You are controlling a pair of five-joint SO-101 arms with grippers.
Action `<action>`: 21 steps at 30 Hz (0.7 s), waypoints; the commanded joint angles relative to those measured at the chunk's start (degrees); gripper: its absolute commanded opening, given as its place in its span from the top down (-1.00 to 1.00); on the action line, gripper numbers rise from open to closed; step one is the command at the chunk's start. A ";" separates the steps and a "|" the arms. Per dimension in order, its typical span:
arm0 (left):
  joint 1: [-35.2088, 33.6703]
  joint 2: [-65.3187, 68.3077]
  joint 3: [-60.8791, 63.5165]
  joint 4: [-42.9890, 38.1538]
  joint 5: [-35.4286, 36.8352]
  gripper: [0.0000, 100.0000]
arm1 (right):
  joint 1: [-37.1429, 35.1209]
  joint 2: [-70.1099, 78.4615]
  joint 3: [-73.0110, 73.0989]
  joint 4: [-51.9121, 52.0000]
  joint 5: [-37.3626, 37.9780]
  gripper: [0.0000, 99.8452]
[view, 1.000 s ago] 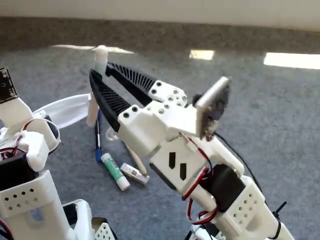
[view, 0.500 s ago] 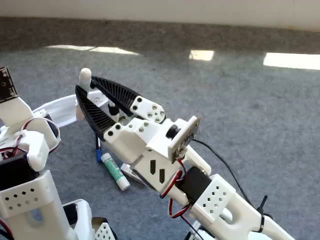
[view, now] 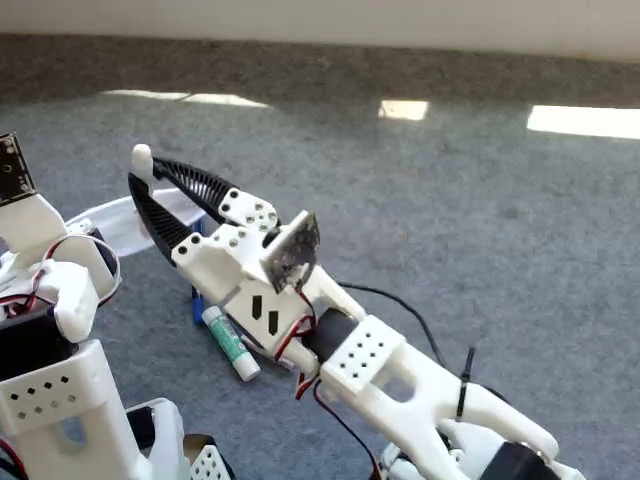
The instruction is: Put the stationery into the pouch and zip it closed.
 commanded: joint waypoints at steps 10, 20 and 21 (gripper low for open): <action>0.92 0.31 -0.92 -1.23 0.62 0.99 | -2.15 1.19 -0.22 -1.01 0.88 0.94; 0.92 0.31 -0.84 -1.23 0.62 0.99 | -4.26 0.57 -0.66 8.13 0.70 0.65; 0.92 0.31 -0.84 -1.23 0.62 0.99 | -4.26 0.57 -0.66 8.22 0.70 0.65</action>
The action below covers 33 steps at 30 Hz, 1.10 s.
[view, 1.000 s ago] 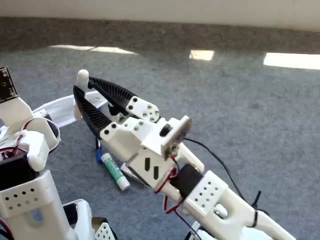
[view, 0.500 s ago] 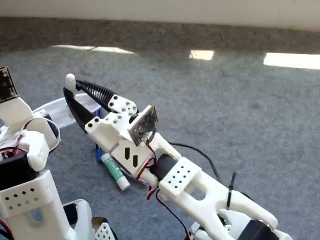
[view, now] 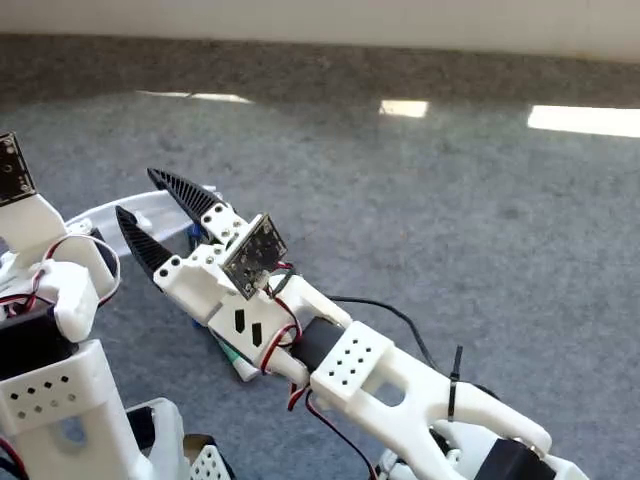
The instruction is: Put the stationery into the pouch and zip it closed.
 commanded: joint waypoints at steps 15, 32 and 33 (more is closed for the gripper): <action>-2.33 0.22 -0.92 -1.58 0.35 0.98 | 0.31 -6.37 -0.84 10.42 0.09 0.65; -13.85 0.13 -1.19 -1.67 0.88 0.99 | 3.30 -15.52 -17.10 49.45 0.09 0.65; -14.37 0.13 -1.19 -1.67 1.67 0.99 | 3.74 -15.34 -17.19 51.47 0.09 0.65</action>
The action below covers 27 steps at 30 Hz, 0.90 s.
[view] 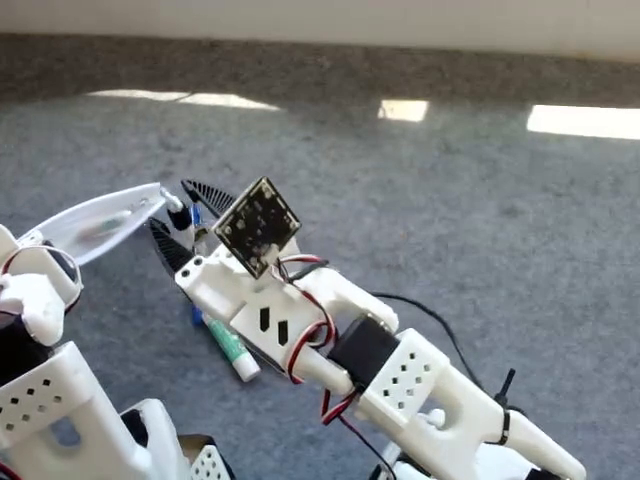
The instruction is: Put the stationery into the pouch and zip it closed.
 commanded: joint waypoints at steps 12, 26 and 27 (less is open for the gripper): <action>-6.02 0.04 -0.92 -2.81 2.55 0.99 | 10.15 -1.27 -3.82 27.47 -6.33 0.65; -6.11 -0.04 -0.31 -2.64 2.29 0.99 | 10.33 26.33 -8.04 23.60 -6.77 0.65; -6.11 -0.13 -0.13 -2.73 2.29 0.99 | 10.33 28.09 -9.27 23.60 -6.77 0.65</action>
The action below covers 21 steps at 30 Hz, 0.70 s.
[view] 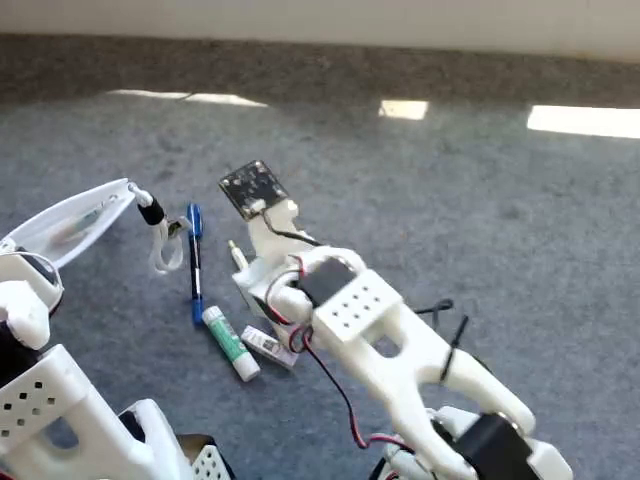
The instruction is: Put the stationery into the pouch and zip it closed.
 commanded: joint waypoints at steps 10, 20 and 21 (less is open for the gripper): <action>1.27 -0.40 -0.13 -1.49 0.70 0.99 | 0.75 20.18 -11.74 -1.45 -0.62 0.65; 0.13 -0.31 -0.04 -1.49 0.70 0.99 | 0.48 26.51 -13.67 -1.63 -0.62 0.65; -0.40 -0.31 -0.04 -1.49 0.70 0.99 | 0.48 26.59 -13.67 -1.71 -0.62 0.65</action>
